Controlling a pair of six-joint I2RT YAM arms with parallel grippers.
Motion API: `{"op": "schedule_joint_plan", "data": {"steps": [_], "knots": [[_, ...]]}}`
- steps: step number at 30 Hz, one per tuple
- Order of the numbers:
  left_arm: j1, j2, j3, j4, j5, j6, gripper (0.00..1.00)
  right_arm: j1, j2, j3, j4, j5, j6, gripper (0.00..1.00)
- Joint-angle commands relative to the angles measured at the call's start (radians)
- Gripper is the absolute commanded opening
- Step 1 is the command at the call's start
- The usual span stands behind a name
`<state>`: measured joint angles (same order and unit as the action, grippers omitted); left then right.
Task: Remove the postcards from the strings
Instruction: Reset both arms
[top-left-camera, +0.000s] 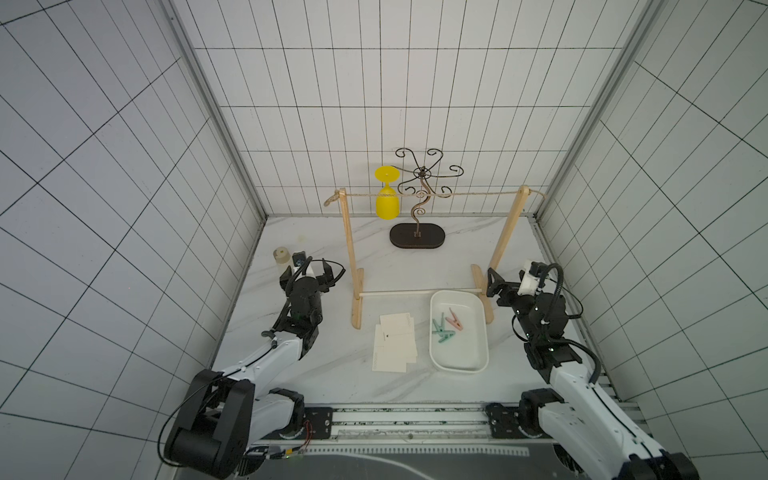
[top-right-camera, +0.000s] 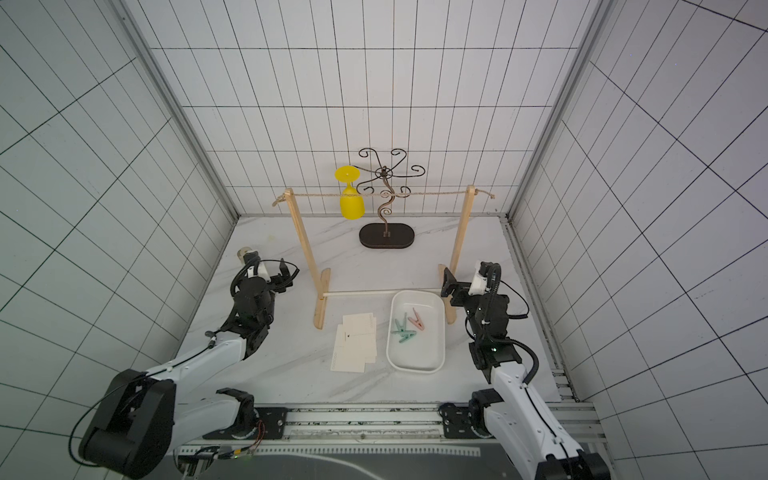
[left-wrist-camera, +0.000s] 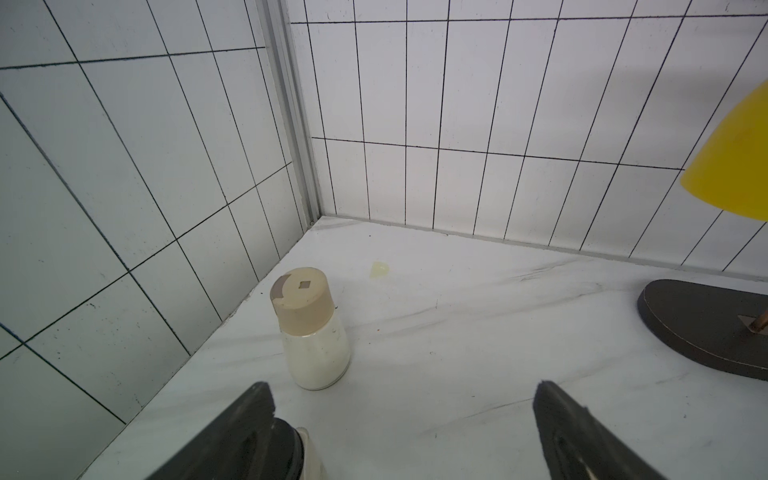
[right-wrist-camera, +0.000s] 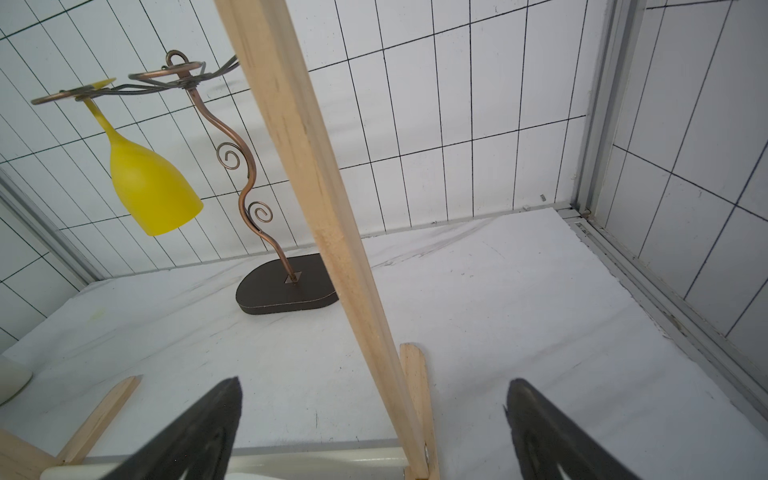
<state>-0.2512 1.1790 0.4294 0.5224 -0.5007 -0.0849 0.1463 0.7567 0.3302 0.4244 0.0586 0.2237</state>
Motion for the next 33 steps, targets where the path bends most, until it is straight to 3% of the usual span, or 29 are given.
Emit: {"op": "schedule_joint_plan", "data": {"steps": [1,7,13,16,22,26,29,33], "knots": [[0.005,0.000,0.003,0.036,-0.002,0.016,0.97,-0.010,-0.056,-0.027,-0.102,0.025,0.019,1.00],[0.007,-0.003,0.005,0.028,-0.009,0.025,0.97,-0.018,-0.115,-0.050,-0.110,0.144,0.051,1.00],[0.008,0.000,0.008,0.028,-0.014,0.030,0.97,-0.069,-0.031,-0.031,-0.058,0.165,0.040,1.00],[0.019,0.003,0.009,0.030,-0.016,0.030,0.97,-0.118,0.045,-0.023,0.020,0.188,0.029,1.00],[0.062,0.026,0.012,0.055,0.003,0.042,0.97,-0.215,0.306,0.018,0.215,0.075,-0.020,1.00],[0.133,0.046,0.005,0.098,0.071,0.036,0.97,-0.223,0.479,0.052,0.322,0.052,-0.098,1.00],[0.184,0.078,0.004,0.141,0.144,0.037,0.97,-0.227,0.542,0.023,0.448,0.032,-0.115,1.00],[0.217,0.144,0.009,0.195,0.218,0.047,0.97,-0.227,0.606,0.028,0.481,-0.004,-0.146,1.00]]}}
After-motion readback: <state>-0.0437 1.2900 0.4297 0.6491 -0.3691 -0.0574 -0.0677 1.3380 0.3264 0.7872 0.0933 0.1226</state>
